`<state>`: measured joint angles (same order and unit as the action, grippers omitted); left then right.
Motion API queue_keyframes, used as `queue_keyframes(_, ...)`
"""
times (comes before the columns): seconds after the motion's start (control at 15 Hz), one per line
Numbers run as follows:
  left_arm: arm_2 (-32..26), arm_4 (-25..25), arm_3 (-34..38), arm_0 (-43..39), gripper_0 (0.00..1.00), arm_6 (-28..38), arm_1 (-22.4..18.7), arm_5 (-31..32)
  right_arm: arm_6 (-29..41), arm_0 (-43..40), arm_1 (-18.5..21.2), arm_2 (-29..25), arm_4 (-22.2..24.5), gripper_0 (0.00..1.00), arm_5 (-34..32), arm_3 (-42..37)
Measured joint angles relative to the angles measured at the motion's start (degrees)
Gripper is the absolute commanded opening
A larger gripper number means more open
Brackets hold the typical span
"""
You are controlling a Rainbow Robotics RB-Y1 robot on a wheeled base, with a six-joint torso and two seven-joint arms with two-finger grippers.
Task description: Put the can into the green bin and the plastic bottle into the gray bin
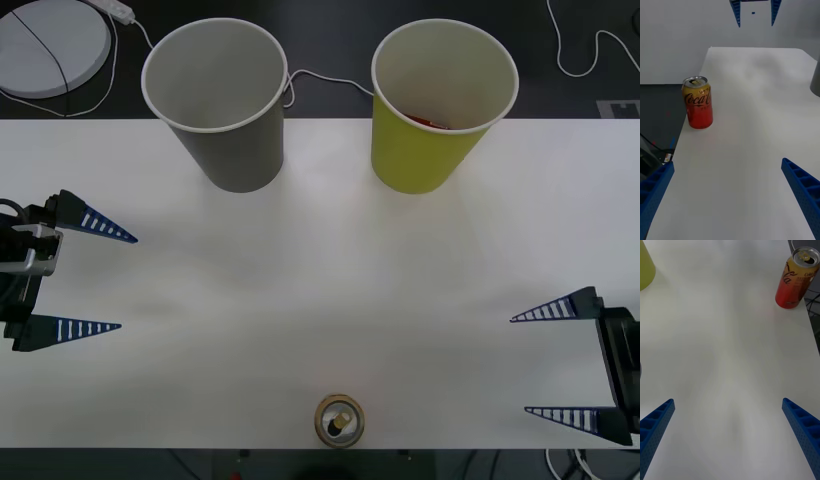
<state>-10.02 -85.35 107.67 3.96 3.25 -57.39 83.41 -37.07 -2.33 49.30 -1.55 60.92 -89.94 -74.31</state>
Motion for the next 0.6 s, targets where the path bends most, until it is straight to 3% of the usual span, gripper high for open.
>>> queue_keyframes(0.2, 0.0, 0.0, 0.0, 0.0, 1.0, 0.0, 0.0, 0.0, -5.5, 2.7, -2.1, 3.5, -0.8, 1.0, -0.1, 6.0)
queue_keyframes(0.6, 0.0, 0.0, 0.0, 0.0, 1.0, 0.0, 0.0, 0.0, -15.7, 7.8, -3.2, 14.6, -6.9, 1.0, -0.1, 16.8)
